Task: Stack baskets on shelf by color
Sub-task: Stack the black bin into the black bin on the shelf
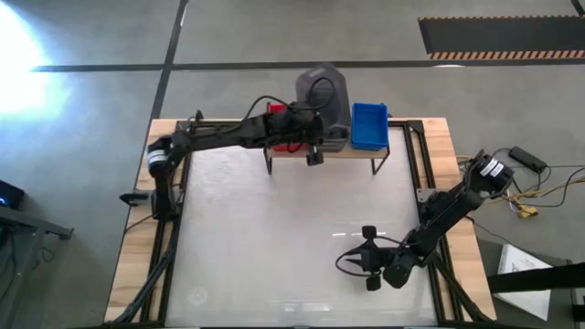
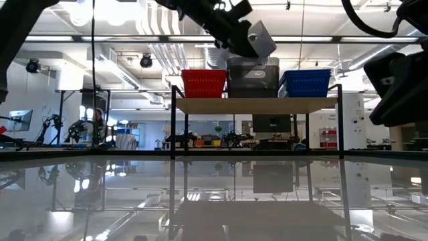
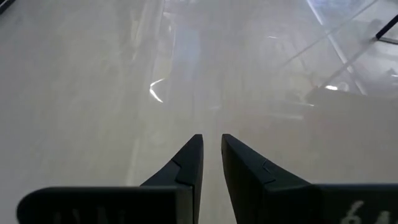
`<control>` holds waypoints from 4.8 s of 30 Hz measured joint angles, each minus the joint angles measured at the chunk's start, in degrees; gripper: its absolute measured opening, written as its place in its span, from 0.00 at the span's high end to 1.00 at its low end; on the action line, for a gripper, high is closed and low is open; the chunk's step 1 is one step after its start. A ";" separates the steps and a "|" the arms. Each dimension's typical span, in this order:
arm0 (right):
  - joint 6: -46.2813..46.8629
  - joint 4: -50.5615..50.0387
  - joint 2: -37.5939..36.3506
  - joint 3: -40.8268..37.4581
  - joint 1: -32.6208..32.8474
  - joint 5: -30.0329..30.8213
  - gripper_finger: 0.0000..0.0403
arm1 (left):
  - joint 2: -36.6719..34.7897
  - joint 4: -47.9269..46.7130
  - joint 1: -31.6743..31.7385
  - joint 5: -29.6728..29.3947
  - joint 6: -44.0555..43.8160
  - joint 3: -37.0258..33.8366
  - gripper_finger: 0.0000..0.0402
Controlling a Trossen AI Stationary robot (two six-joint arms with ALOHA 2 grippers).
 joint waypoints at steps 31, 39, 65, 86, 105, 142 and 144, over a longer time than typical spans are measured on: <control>-0.41 2.88 4.07 0.02 -0.02 0.52 0.87 | 0.10 -10.96 -0.20 2.93 -2.00 7.85 1.00; -0.42 2.90 4.05 0.02 -0.02 0.51 0.87 | 0.10 -11.54 -0.21 3.59 -2.01 7.83 0.90; -0.42 2.90 4.03 0.02 -0.02 0.51 0.87 | 0.10 -11.76 -1.19 3.82 1.07 9.07 0.99; -0.66 2.90 4.03 0.02 -0.04 5.03 0.87 | 1.33 -22.35 -1.28 3.98 -0.92 16.57 1.00; -0.46 2.69 4.03 0.02 -0.02 4.97 0.87 | 2.79 -22.78 -1.51 2.45 -1.70 19.56 0.87; -0.42 2.66 4.03 0.02 -0.02 4.95 0.87 | 2.35 -23.47 -7.75 -24.74 11.24 17.46 0.71; -0.43 2.66 4.03 0.02 -0.02 4.95 0.87 | 2.36 -23.41 -7.11 -24.54 9.78 16.80 0.65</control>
